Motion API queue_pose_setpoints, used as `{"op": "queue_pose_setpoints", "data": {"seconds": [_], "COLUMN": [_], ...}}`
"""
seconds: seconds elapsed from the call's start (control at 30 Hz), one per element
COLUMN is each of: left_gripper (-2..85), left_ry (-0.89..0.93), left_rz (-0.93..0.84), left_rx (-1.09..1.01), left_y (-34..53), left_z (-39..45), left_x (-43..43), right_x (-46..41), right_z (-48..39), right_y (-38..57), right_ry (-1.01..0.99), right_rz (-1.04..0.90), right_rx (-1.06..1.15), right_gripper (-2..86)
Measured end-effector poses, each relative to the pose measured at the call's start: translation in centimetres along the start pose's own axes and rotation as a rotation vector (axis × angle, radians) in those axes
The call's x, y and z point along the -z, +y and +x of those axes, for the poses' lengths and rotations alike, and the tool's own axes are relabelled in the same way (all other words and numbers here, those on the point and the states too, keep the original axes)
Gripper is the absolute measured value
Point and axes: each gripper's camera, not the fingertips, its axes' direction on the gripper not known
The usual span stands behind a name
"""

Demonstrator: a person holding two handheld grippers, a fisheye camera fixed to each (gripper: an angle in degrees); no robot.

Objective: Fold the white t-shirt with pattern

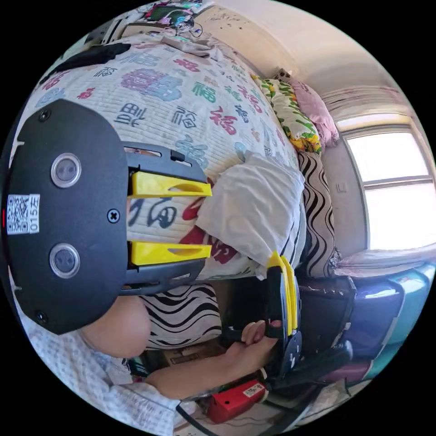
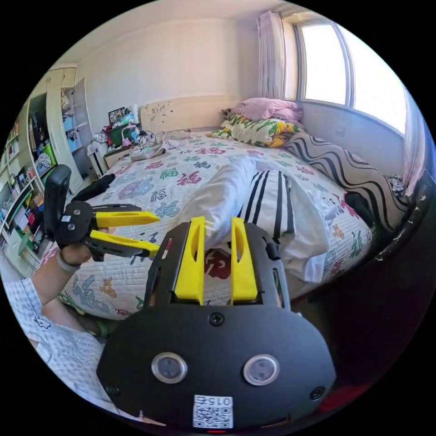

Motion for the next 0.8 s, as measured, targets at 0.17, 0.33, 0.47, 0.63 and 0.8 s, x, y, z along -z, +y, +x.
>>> {"op": "queue_pose_setpoints", "data": {"seconds": [0.17,0.33,0.47,0.63,0.8], "left_gripper": [11.9,5.8,2.1,1.1,0.9], "left_ry": [-0.128,-0.214,-0.488,-0.657,-0.667], "left_rz": [-0.061,-0.027,-0.084,-0.070,-0.017], "left_rx": [0.009,-0.102,-0.306,-0.420,-0.411], "left_y": [-3.7,-3.8,-4.2,-2.1,0.0], "left_z": [5.7,10.3,17.1,22.3,24.3], "left_x": [-4.9,-4.6,-3.5,-2.1,1.2], "right_x": [1.4,3.1,5.1,8.1,11.0], "right_z": [1.9,4.0,4.9,4.6,3.5], "right_y": [1.8,4.2,6.2,8.3,9.8], "right_ry": [-0.126,-0.220,-0.251,-0.350,-0.373], "right_rz": [0.059,0.125,0.197,0.235,0.247], "right_rx": [0.019,-0.007,-0.044,-0.025,0.021], "right_gripper": [7.1,5.3,4.3,3.1,2.7]}}
